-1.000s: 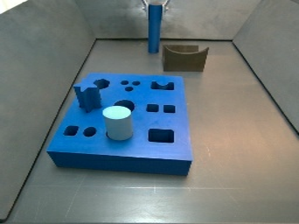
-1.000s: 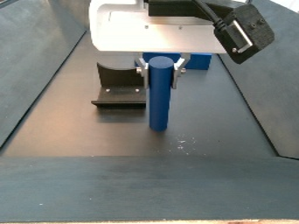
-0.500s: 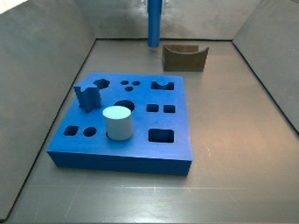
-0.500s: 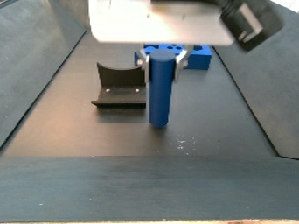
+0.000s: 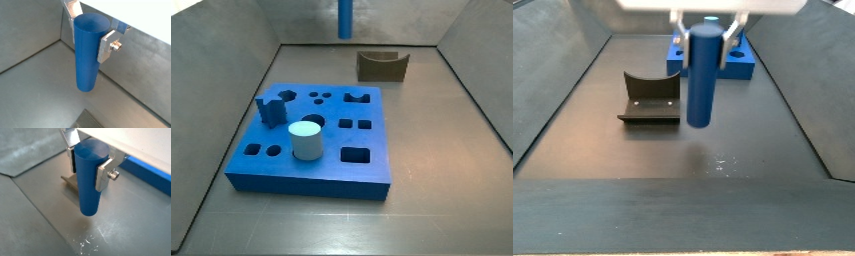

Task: Pick up the round object. Move up. Move to above the board. Insert the round object.
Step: Move to above the board.

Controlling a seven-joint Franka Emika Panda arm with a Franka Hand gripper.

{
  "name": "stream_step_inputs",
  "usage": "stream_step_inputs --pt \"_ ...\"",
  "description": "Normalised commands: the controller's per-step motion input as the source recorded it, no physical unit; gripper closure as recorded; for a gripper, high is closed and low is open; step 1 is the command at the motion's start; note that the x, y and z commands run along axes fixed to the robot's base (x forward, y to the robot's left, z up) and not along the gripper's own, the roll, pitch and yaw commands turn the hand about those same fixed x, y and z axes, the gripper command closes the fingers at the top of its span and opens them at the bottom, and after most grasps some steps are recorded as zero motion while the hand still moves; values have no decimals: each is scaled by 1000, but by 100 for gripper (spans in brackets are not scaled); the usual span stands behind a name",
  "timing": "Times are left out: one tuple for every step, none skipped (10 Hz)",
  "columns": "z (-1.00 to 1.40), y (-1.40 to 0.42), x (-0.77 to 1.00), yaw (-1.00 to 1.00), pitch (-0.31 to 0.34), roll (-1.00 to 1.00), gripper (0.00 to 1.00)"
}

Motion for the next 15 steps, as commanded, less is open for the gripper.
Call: stream_step_inputs --pt "1000 9 -416 -68 -212 -48 100" --pt "1000 12 -390 -65 -171 -47 100" --pt "860 14 -230 -57 -57 -42 100" --pt "733 17 -156 -55 -10 -40 100" --pt "477 27 -62 -56 56 -34 100" --pt "352 31 -41 -54 73 -31 100" --pt "137 -1000 66 -133 680 11 100" --pt "115 -1000 75 -98 627 40 100" --pt "122 -1000 78 -21 505 71 100" --pt "121 -1000 80 -8 362 35 100" --pt "120 -1000 85 7 218 19 100" --pt "123 -1000 87 9 150 8 100" --pt "125 -1000 89 10 107 -6 100" --pt "129 -1000 91 7 77 -4 100" --pt "132 -1000 93 14 70 -4 100"
